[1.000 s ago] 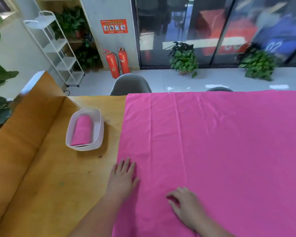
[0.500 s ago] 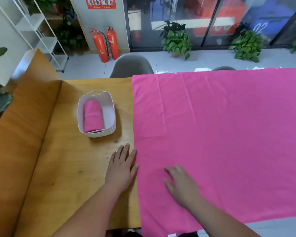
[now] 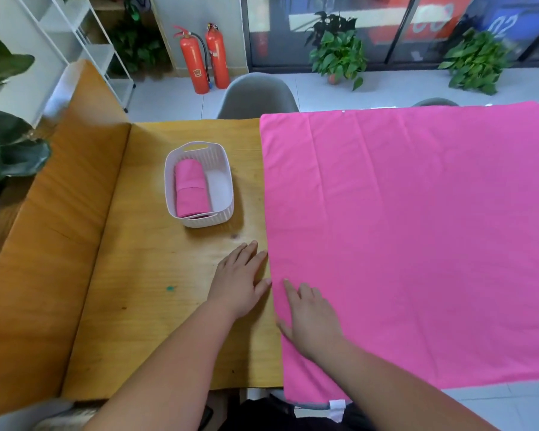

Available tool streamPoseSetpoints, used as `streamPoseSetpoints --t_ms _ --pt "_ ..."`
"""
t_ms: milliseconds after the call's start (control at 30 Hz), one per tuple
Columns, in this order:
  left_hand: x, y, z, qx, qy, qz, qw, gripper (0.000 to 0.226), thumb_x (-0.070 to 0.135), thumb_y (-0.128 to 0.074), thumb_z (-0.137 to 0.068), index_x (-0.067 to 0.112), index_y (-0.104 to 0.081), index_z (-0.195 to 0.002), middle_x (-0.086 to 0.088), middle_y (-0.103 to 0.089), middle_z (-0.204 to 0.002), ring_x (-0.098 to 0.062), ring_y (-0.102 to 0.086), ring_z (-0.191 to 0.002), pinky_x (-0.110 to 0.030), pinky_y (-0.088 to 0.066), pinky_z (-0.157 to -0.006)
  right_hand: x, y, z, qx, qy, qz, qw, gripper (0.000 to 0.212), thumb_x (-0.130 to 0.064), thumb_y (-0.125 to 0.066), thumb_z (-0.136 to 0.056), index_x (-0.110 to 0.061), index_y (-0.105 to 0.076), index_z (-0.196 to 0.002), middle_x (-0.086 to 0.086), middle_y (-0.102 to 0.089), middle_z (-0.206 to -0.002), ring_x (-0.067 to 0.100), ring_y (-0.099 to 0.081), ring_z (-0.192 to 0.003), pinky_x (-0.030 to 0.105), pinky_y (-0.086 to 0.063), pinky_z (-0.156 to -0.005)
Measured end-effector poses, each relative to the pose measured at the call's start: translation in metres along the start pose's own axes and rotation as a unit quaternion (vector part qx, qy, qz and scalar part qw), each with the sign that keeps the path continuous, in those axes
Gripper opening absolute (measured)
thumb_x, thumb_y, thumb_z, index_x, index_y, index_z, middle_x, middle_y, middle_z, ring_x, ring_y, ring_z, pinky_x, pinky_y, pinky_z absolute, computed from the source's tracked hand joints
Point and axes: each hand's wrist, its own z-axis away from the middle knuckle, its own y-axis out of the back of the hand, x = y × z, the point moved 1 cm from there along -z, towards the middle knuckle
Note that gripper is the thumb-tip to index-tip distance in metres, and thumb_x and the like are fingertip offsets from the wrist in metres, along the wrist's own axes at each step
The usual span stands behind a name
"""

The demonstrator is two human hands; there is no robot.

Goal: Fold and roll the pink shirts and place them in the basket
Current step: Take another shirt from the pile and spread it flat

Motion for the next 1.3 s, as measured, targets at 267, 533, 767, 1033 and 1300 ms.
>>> streamPoseSetpoints --t_ms 267,533,767,1033,1300 --pt "0.029 0.012 -0.015 0.036 0.094 0.038 0.994 0.048 0.054 -0.055 -0.099 0.031 -0.059 -0.141 0.005 -0.05 -0.151 -0.025 -0.043 -0.138 -0.045 -0.043 -0.108 0.011 0.014 0.011 -0.003 -0.056 -0.179 0.982 0.089 -0.008 -0.057 -0.09 -0.03 -0.018 -0.167 0.005 -0.047 -0.136 0.032 -0.063 -0.11 0.043 -0.052 -0.089" --pt "0.071 0.04 -0.071 0.04 0.208 0.313 0.926 0.066 0.044 -0.068 -0.096 0.02 -0.045 -0.153 -0.012 -0.054 -0.135 -0.031 -0.062 -0.12 -0.042 -0.051 -0.104 0.016 0.039 0.027 0.046 -0.051 -0.188 0.98 0.064 -0.014 -0.053 -0.094 -0.038 -0.046 -0.152 0.0 -0.046 -0.117 0.029 -0.061 -0.105 0.043 -0.047 -0.087" --pt "0.078 0.056 -0.121 0.019 0.15 0.343 0.927 0.077 0.006 -0.067 -0.09 0.022 -0.04 -0.16 -0.005 -0.058 -0.151 -0.03 -0.062 -0.13 -0.03 -0.047 -0.106 0.014 0.059 0.041 0.061 -0.052 -0.235 0.969 0.044 -0.024 -0.05 -0.093 -0.036 -0.057 -0.135 -0.004 -0.063 -0.128 0.022 -0.061 -0.119 0.038 -0.048 -0.099" --pt "0.039 0.064 -0.101 0.005 0.192 0.35 0.917 0.06 0.004 -0.063 -0.081 0.026 -0.069 -0.136 0.003 -0.069 -0.115 -0.024 -0.069 -0.105 -0.037 -0.058 -0.093 -0.009 0.066 0.052 0.021 0.01 -0.207 0.978 0.088 -0.01 -0.046 -0.085 -0.048 -0.025 -0.161 0.001 -0.052 -0.125 0.031 -0.059 -0.111 0.043 -0.047 -0.096" --pt "0.02 0.065 -0.108 0.043 0.213 0.459 0.862 0.05 0.02 -0.062 -0.071 0.033 -0.077 -0.117 -0.004 -0.077 -0.119 -0.023 -0.075 -0.093 -0.045 -0.064 -0.085 -0.015 0.081 0.055 0.027 0.001 -0.163 0.986 0.037 -0.039 -0.056 -0.097 -0.029 -0.073 -0.128 -0.001 -0.065 -0.118 0.024 -0.065 -0.109 0.04 -0.049 -0.099"
